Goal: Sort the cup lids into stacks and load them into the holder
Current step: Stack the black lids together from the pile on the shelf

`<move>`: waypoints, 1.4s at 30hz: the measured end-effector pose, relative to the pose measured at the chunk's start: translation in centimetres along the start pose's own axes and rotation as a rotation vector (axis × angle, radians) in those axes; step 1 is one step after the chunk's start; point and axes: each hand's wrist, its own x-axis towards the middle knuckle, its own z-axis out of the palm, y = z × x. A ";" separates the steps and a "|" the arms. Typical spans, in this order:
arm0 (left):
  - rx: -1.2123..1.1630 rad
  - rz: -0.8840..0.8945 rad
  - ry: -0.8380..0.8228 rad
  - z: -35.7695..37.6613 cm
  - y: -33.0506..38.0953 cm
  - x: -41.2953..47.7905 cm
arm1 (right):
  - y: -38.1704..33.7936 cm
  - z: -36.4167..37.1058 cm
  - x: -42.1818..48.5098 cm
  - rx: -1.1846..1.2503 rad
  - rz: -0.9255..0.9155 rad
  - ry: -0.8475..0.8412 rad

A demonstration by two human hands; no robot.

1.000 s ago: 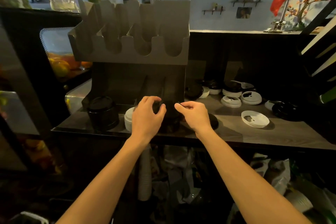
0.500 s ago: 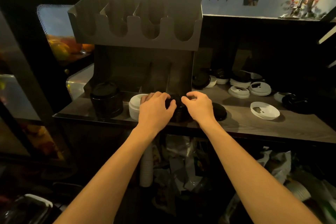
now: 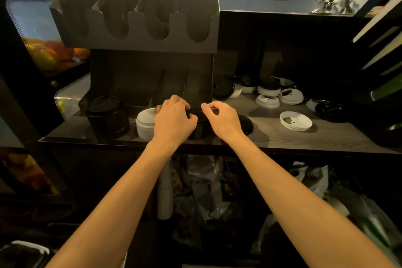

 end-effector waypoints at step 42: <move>-0.790 0.037 0.165 0.8 4.7 -0.6 | 1.0 -7.7 0.2 0.413 -0.129 0.060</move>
